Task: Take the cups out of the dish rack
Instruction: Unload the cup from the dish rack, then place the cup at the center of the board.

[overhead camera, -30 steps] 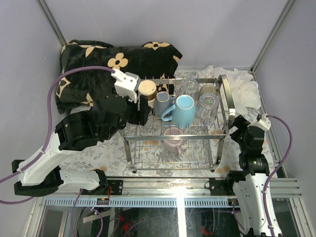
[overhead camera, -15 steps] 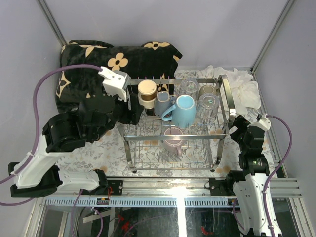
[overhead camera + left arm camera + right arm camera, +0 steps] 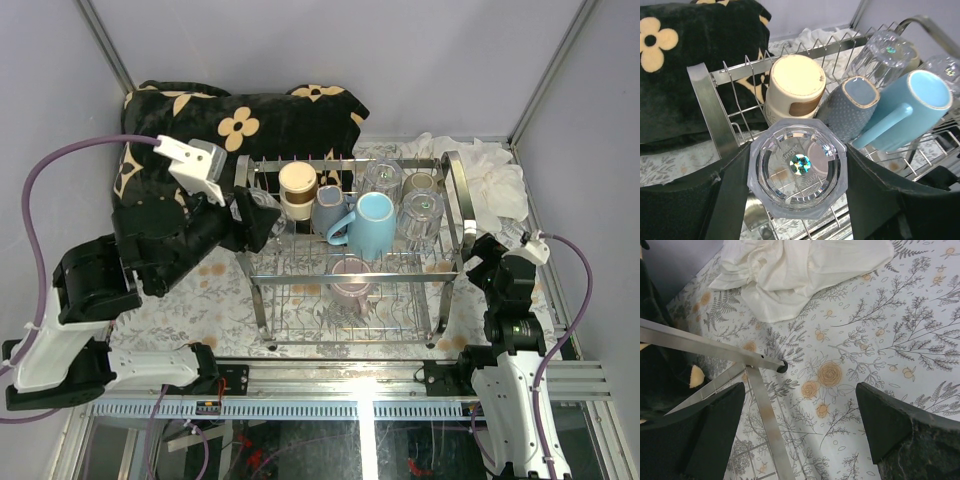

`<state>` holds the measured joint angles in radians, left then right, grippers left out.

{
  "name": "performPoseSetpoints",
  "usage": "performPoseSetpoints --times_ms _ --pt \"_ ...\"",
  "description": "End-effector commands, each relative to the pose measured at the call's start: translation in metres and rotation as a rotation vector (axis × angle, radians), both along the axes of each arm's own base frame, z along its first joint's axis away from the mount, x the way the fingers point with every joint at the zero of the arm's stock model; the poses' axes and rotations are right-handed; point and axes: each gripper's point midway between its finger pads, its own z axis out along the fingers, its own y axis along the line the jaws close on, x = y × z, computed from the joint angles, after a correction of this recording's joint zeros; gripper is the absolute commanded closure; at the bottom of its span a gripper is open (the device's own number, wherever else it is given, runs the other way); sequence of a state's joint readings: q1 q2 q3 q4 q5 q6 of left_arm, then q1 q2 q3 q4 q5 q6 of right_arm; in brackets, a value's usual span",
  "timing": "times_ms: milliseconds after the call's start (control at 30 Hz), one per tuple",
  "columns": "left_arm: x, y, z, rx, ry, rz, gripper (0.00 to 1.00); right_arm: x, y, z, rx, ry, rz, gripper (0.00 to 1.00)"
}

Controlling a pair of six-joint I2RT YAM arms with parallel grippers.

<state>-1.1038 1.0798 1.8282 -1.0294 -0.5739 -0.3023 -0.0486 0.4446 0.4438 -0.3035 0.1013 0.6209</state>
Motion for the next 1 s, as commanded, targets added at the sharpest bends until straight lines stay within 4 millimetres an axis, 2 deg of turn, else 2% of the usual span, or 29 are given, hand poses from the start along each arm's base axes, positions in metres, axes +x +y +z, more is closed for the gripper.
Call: performPoseSetpoints --times_ms 0,133,267,400,533,767,967 --pt "-0.005 0.011 0.029 -0.130 -0.070 0.001 1.00 0.002 -0.012 0.037 -0.045 -0.087 -0.055 0.01" --pt "-0.005 0.013 0.033 -0.164 -0.088 0.002 1.00 -0.001 -0.016 0.067 -0.062 -0.134 -0.072 0.01" --pt "-0.007 0.013 0.038 -0.215 -0.112 -0.003 1.00 -0.002 -0.021 0.110 -0.080 -0.195 -0.097 0.01" --pt "-0.005 0.009 0.036 -0.227 -0.119 -0.009 1.00 -0.006 -0.027 0.157 -0.106 -0.260 -0.123 0.00" --pt "-0.002 0.005 0.034 -0.227 -0.129 -0.005 1.00 -0.007 -0.027 0.189 -0.096 -0.303 -0.129 0.02" --pt "0.000 0.002 0.048 -0.271 -0.160 -0.003 1.00 -0.014 -0.015 0.243 -0.069 -0.449 -0.079 0.03" --pt "-0.001 -0.004 0.061 -0.309 -0.173 -0.022 1.00 -0.018 0.012 0.278 -0.040 -0.528 0.072 0.03"
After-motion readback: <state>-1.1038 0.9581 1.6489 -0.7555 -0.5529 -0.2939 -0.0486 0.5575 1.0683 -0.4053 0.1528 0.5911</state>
